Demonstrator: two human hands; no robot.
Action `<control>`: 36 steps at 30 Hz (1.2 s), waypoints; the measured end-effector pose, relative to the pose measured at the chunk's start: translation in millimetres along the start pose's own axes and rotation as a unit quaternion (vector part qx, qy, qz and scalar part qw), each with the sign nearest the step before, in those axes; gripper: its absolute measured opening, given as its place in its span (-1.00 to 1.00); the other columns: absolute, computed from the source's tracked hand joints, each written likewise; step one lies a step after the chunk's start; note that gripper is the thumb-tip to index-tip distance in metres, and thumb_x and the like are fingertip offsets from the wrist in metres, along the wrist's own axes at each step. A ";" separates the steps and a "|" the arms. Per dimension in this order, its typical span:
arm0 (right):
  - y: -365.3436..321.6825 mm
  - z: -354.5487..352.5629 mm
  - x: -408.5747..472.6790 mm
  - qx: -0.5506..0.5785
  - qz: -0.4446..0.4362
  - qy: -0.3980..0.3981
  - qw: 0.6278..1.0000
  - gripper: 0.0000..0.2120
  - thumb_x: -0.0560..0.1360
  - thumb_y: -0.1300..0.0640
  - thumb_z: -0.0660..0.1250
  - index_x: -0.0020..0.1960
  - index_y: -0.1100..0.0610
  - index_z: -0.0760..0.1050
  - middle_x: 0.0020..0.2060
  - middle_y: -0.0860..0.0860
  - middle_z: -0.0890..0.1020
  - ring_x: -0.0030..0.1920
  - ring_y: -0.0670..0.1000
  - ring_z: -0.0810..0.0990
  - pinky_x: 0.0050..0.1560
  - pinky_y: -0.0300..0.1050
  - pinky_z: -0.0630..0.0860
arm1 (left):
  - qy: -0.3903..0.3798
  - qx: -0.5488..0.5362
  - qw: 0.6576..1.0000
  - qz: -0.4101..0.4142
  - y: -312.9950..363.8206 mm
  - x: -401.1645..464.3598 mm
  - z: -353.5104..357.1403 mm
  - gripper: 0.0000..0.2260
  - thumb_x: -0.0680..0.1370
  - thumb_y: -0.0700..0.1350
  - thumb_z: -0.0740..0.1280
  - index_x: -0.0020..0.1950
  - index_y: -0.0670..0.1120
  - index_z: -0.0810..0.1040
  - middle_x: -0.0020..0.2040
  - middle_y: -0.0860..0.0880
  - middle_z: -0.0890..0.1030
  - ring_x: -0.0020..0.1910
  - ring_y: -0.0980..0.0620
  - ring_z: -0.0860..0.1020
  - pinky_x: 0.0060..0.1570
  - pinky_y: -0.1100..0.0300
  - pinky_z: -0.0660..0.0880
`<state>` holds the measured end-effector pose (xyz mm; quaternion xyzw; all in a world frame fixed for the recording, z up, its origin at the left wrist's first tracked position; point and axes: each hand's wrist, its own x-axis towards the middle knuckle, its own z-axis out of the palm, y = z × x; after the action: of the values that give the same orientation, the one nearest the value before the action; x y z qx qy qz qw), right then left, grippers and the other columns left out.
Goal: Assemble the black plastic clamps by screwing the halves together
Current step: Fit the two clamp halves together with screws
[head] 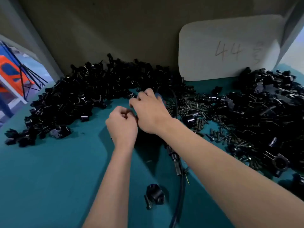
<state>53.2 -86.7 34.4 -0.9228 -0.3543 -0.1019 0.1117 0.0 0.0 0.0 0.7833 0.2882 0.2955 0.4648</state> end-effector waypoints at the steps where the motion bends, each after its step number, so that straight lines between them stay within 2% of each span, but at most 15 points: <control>1: -2.3 4.2 12.3 -0.025 -0.005 -0.023 0.999 -0.61 0.57 0.13 0.30 0.39 0.07 0.42 0.33 0.13 0.44 0.44 0.22 0.24 0.30 0.26 0.40 | 0.013 -0.015 1.000 -0.014 -3.3 4.8 -1.0 -0.86 0.51 -0.26 0.31 -0.15 -0.08 0.64 -0.29 0.00 0.64 -0.21 -0.03 0.62 -0.09 0.02 0.59; 6: -3.4 14.4 64.1 -0.101 0.017 -0.134 0.986 -0.51 0.63 0.13 0.26 0.55 0.01 0.32 0.57 0.18 0.21 0.57 0.25 0.14 0.52 0.30 0.19 | 0.003 -0.043 0.999 -0.030 -7.5 11.9 4.0 -0.82 0.48 -0.30 0.29 -0.18 -0.04 0.58 -0.28 -0.07 0.66 -0.23 -0.10 0.67 -0.10 -0.07 0.64; 9: -5.9 18.3 72.3 -0.104 0.024 -0.150 0.983 -0.63 0.62 0.21 0.27 0.42 0.06 0.49 0.48 0.19 0.32 0.46 0.26 0.35 0.45 0.19 0.30 | 0.015 -0.035 0.999 -0.009 -7.0 10.9 5.5 -0.83 0.48 -0.31 0.30 -0.17 -0.06 0.58 -0.27 -0.01 0.64 -0.21 -0.07 0.66 -0.06 -0.04 0.61; 12: -3.9 13.3 63.8 0.000 0.019 -0.092 0.996 -0.66 0.56 0.34 0.30 0.26 0.08 0.60 0.28 0.14 0.48 0.23 0.22 0.56 0.17 -0.01 0.49 | 0.052 -0.023 0.998 0.015 -9.2 9.6 0.8 -0.84 0.46 -0.31 0.32 -0.09 -0.05 0.58 -0.16 0.04 0.62 -0.17 0.11 0.58 0.01 0.18 0.52; 14: 0.2 2.6 49.9 0.119 0.054 -0.030 0.991 -0.66 0.54 0.38 0.29 0.16 0.06 0.67 0.16 0.08 0.62 0.12 0.11 0.64 0.12 -0.09 0.57 | 0.038 -0.016 0.997 0.063 -12.6 10.9 -0.4 -0.69 0.43 -0.34 0.35 0.11 -0.06 0.58 0.05 0.00 0.59 -0.09 0.24 0.56 0.01 0.37 0.46; 16: 6.4 -10.5 34.0 0.240 0.096 0.052 0.965 -0.69 0.56 0.37 0.30 0.06 0.05 0.72 -0.01 -0.04 0.71 -0.02 -0.09 0.65 0.06 -0.27 0.56 | -0.039 -0.037 0.994 0.099 -12.5 9.1 -0.1 -0.45 0.44 -0.36 0.43 0.36 0.03 0.52 0.24 0.07 0.50 0.04 0.23 0.56 0.00 0.33 0.53; 18: 16.9 -24.7 12.8 0.301 0.116 0.116 0.940 -0.75 0.56 0.34 0.35 0.02 0.06 0.73 -0.22 -0.20 0.66 -0.22 -0.30 0.57 -0.09 -0.50 0.43 | -0.132 -0.127 0.977 0.108 -5.3 0.5 1.1 -0.37 0.47 -0.33 0.51 0.46 0.11 0.47 0.31 0.12 0.52 0.15 0.22 0.58 0.00 0.31 0.57; 20: 31.1 -35.1 -10.7 0.347 0.144 0.118 0.919 -0.83 0.55 0.30 0.41 0.05 0.08 0.68 -0.35 -0.18 0.64 -0.35 -0.30 0.56 -0.14 -0.37 0.48 | -0.162 -0.217 0.957 0.107 4.5 -9.4 3.6 -0.51 0.49 -0.25 0.55 0.37 0.07 0.57 0.23 0.12 0.63 0.12 0.20 0.65 0.00 0.27 0.60; 22: 43.8 -44.6 -35.9 0.417 0.172 0.060 0.890 -0.87 0.57 0.23 0.44 0.11 0.13 0.58 -0.36 0.00 0.70 -0.39 -0.12 0.62 -0.19 -0.07 0.62 | -0.170 -0.256 0.946 0.106 13.1 -21.0 5.8 -0.71 0.51 -0.22 0.53 0.17 0.05 0.65 0.03 0.12 0.72 -0.08 0.07 0.72 -0.16 0.16 0.66; 23: 50.8 -47.3 -47.0 0.435 0.182 0.039 0.881 -0.87 0.58 0.19 0.44 0.10 0.14 0.56 -0.36 0.04 0.71 -0.41 -0.06 0.64 -0.24 -0.05 0.62 | -0.176 -0.258 0.944 0.106 15.5 -26.7 6.6 -0.77 0.52 -0.22 0.53 0.10 0.04 0.66 -0.06 0.11 0.73 -0.19 0.04 0.71 -0.27 0.17 0.64; 25: 66.3 -49.8 -65.2 0.367 0.198 0.049 0.908 -0.89 0.58 0.07 0.46 0.00 0.09 0.59 -0.37 -0.01 0.71 -0.42 -0.06 0.65 -0.32 -0.17 0.57 | -0.188 -0.252 0.945 0.095 14.6 -37.3 7.1 -0.84 0.53 -0.21 0.52 0.05 0.00 0.66 -0.12 0.04 0.72 -0.29 -0.01 0.69 -0.37 0.22 0.58; 27: 84.1 -48.5 -77.9 0.210 0.229 0.078 0.947 -0.89 0.55 0.02 0.49 -0.07 0.03 0.61 -0.31 -0.06 0.69 -0.29 -0.04 0.67 -0.21 -0.16 0.60 | -0.185 -0.257 0.946 0.070 8.1 -46.2 5.1 -0.86 0.54 -0.22 0.52 0.05 -0.05 0.66 -0.12 0.00 0.71 -0.30 -0.02 0.69 -0.37 0.22 0.56; 29: 95.7 -42.3 -87.6 0.115 0.264 0.046 0.957 -0.87 0.52 0.03 0.51 0.02 0.03 0.62 -0.13 -0.01 0.67 -0.11 0.06 0.66 0.00 -0.03 0.64 | -0.172 -0.258 0.950 0.042 -0.2 -51.5 1.6 -0.84 0.52 -0.27 0.52 0.06 -0.09 0.67 -0.11 -0.02 0.71 -0.29 0.00 0.69 -0.36 0.23 0.55; 31: 97.9 -32.3 -92.6 0.086 0.274 0.002 0.958 -0.77 0.53 0.04 0.50 0.14 0.05 0.58 -0.02 0.06 0.65 -0.01 0.14 0.64 0.04 0.04 0.63 | -0.167 -0.254 0.952 0.031 -5.4 -53.2 -0.7 -0.80 0.49 -0.31 0.53 0.06 -0.09 0.68 -0.10 0.01 0.71 -0.27 0.00 0.68 -0.33 0.24 0.55; 36: 95.1 -17.8 -96.7 0.048 0.239 0.041 0.969 -0.68 0.49 0.04 0.44 0.22 0.04 0.54 -0.29 -0.02 0.58 -0.28 0.08 0.58 -0.30 -0.09 0.49 | -0.172 -0.231 0.956 0.052 -2.1 -49.5 2.6 -0.74 0.45 -0.27 0.58 0.06 -0.02 0.70 -0.06 0.04 0.72 -0.22 0.00 0.69 -0.30 0.22 0.58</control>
<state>45.3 -221.6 12.8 -0.9693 -0.1233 -0.0929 0.1914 -31.1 -36.6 -12.5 0.7076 0.0869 0.2386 0.6594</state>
